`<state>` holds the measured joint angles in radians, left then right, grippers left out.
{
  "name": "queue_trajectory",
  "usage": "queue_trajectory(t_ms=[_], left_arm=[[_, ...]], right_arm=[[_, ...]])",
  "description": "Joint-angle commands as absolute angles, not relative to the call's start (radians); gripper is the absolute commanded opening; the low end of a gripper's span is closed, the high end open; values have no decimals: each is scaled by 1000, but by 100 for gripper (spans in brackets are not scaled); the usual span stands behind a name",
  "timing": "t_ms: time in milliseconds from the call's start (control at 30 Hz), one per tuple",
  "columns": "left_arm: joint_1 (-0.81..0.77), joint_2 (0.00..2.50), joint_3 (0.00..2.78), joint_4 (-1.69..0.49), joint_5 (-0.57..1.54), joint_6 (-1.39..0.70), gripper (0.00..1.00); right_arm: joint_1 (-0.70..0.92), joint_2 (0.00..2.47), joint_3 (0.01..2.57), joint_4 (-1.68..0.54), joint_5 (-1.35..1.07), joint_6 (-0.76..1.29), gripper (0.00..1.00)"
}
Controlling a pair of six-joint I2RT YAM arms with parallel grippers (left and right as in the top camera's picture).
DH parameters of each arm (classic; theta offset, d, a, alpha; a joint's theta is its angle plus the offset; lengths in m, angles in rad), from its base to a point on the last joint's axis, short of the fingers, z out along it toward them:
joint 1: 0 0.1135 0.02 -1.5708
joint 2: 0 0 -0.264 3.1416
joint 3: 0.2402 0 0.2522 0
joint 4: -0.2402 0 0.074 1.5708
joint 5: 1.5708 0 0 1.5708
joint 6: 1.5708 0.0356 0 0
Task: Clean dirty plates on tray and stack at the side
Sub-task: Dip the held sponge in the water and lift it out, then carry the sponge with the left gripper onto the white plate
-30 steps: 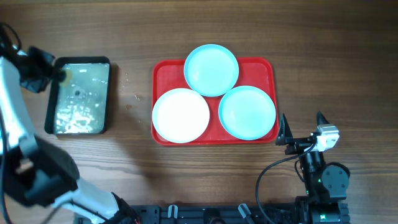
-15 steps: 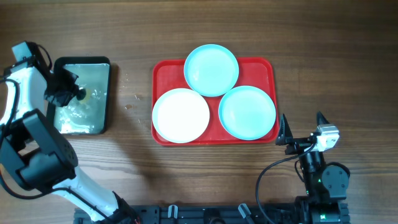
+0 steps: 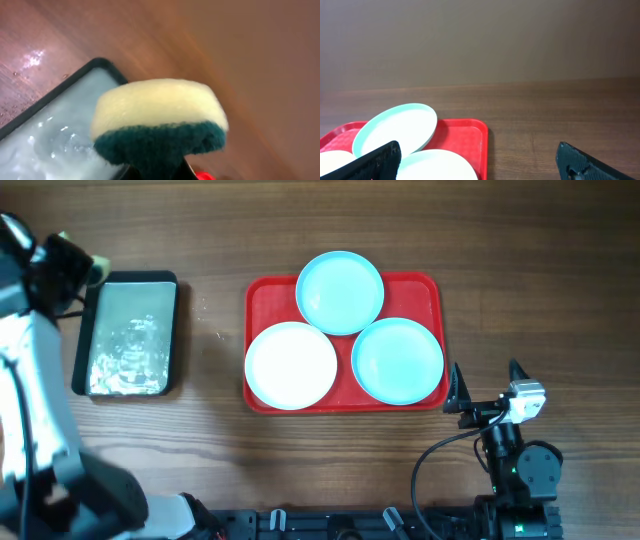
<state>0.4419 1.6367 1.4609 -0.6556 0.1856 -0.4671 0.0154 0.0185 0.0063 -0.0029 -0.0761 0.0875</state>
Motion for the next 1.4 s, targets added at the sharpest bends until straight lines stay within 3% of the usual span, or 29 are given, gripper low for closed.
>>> queue_trajectory(t_ms=[0,167,400,733,933,1133,1367], left_arm=[[443,1814,1324,-567,67,-439,4],[443,1795,1346,-565,129,-297,4],[440,1535,1354,-500,224,-268,4],[439,1772,1215,-439,157,-104,4],[420,1473,1288,-479,290,-105,4],[303,1114,1289,-462,334,-139,4],[33,1148,1274,-731,333,-165,4]], right_arm=[[19,14,5,1,-59,79,100],[19,14,5,1,-59,79,100],[19,14,5,1,-59,79,100],[19,14,5,1,-59,80,100],[19,14,5,1,-59,79,100],[19,14,5,1,-59,79,100],[19,14,5,1,-59,79,100]])
